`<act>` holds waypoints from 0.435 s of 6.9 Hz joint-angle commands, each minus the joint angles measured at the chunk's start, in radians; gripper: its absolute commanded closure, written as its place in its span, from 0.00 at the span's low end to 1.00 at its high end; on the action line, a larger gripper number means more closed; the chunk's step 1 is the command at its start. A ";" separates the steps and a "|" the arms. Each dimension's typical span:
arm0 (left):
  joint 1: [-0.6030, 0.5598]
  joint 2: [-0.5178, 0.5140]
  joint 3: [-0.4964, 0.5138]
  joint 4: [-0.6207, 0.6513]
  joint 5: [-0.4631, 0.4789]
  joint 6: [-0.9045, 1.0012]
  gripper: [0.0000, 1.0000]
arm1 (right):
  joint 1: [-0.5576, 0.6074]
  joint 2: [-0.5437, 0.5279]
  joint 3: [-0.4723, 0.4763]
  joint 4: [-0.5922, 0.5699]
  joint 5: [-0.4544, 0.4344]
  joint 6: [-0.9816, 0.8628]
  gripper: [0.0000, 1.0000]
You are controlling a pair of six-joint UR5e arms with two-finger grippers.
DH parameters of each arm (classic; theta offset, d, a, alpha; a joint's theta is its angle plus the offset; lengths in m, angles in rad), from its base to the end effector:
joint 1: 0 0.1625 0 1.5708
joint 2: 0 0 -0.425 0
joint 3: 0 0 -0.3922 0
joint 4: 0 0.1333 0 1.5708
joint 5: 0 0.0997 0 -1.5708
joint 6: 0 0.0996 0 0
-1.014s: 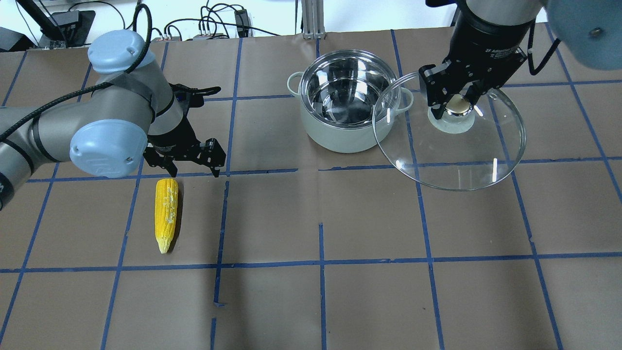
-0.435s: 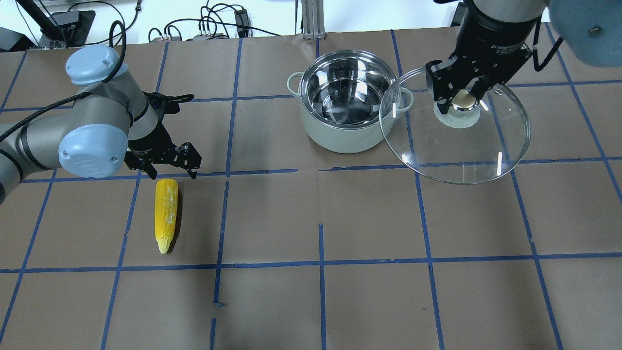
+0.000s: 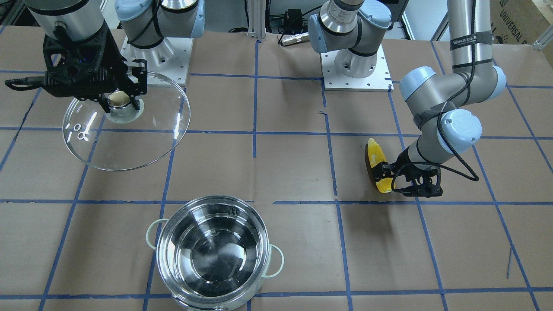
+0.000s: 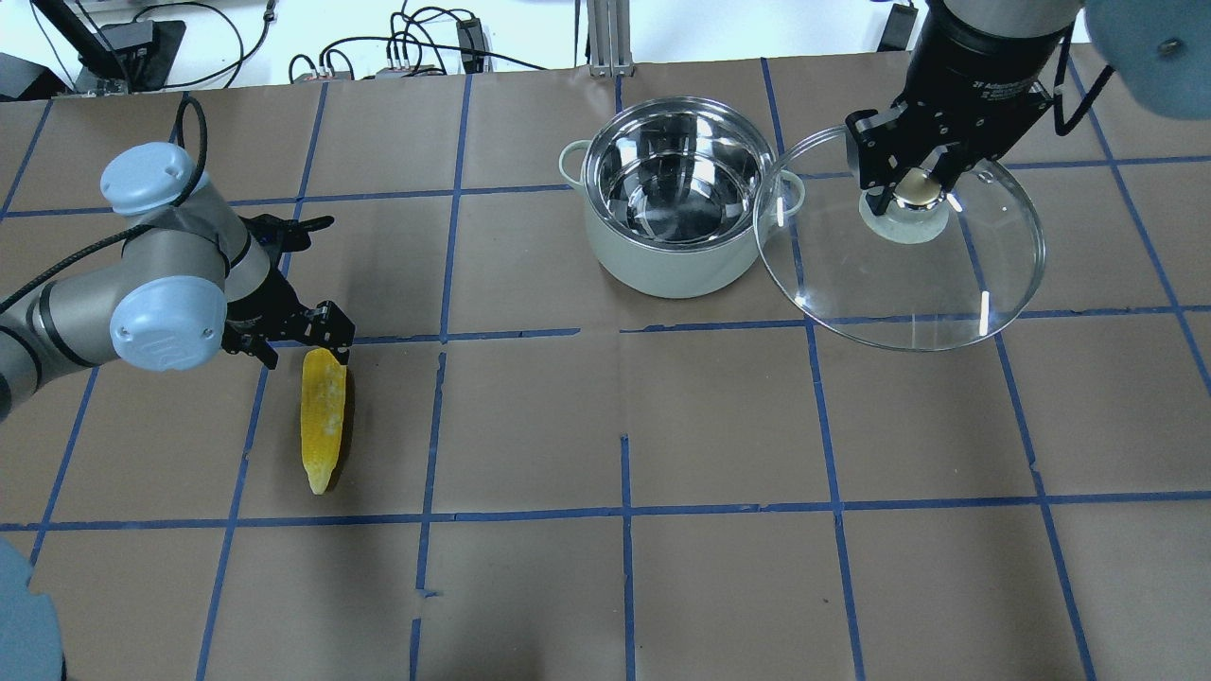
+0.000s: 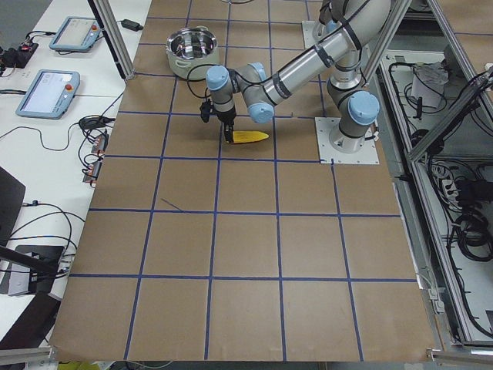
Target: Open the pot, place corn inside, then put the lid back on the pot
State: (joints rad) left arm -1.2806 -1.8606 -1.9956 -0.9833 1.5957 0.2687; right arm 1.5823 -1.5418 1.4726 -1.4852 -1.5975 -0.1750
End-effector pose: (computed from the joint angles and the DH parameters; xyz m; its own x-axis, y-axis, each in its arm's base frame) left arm 0.0189 -0.5203 0.2014 -0.9997 -0.0205 0.0098 -0.0191 0.9915 0.1288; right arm 0.1364 -0.5001 0.5133 -0.9823 -0.1858 0.0234 -0.1854 0.9825 0.0208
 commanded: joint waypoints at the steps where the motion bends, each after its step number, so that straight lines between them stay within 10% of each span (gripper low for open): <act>1: 0.007 -0.009 -0.052 0.058 0.000 -0.006 0.02 | -0.001 0.003 0.002 0.003 -0.001 0.003 0.91; 3: 0.003 -0.012 -0.057 0.057 0.003 -0.042 0.13 | -0.001 -0.004 0.002 0.003 0.004 0.005 0.91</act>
State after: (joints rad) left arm -1.2771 -1.8710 -2.0484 -0.9282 1.5940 0.2376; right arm 1.5815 -1.5413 1.4739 -1.4814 -1.5966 -0.1710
